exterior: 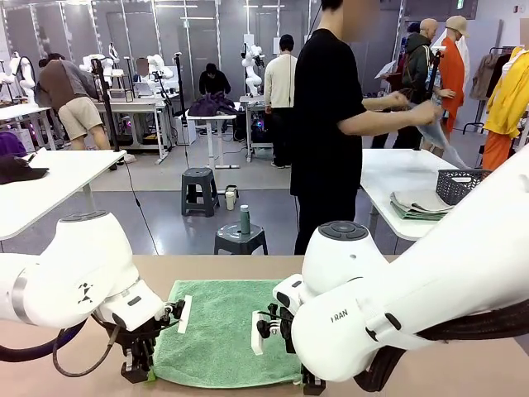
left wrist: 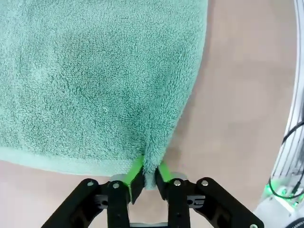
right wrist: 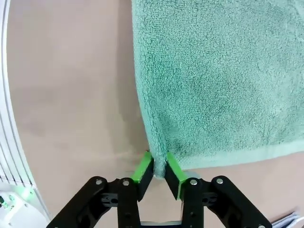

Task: Fold the towels and place them in the basket.
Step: When a person lays out a Towel with hook on the table, fold it in half twice.

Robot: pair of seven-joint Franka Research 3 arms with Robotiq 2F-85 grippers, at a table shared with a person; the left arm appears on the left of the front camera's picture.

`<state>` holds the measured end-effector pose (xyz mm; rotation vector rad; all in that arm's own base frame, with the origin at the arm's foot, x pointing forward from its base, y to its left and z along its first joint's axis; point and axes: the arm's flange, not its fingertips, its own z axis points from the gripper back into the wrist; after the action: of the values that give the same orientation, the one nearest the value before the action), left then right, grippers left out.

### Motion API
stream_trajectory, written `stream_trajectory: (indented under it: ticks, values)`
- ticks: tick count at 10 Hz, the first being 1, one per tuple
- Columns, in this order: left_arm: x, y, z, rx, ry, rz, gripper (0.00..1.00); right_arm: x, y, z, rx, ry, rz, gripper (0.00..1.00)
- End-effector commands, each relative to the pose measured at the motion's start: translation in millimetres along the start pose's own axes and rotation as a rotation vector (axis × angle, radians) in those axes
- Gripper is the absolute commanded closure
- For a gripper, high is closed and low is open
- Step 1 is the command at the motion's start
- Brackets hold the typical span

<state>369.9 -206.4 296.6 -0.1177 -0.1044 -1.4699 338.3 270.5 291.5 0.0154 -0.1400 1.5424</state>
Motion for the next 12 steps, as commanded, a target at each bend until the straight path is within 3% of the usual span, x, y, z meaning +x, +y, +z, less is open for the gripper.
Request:
stream_trajectory:
  ticks: [1,5,7,8,12]
  values:
    - [-46.7,-75.2,-7.3,0.013,-0.012,-0.027,1.00,-10.4,5.7,14.3,0.018,-0.020,-0.017,1.00]
    - [-45.3,-78.1,15.0,0.041,-0.077,-0.016,1.00,-9.5,5.9,48.6,0.003,-0.061,-0.006,1.00]
    - [-42.7,-68.5,26.6,0.071,-0.165,0.045,1.00,-11.8,3.6,61.6,-0.013,-0.071,-0.021,1.00]
    - [8.7,-2.0,31.4,0.049,-0.066,0.010,1.00,-0.1,-1.5,49.1,-0.022,-0.045,-0.031,1.00]
    - [8.7,-2.0,31.4,0.049,-0.066,0.010,1.00,-0.1,-1.5,49.1,-0.022,-0.045,-0.031,1.00]
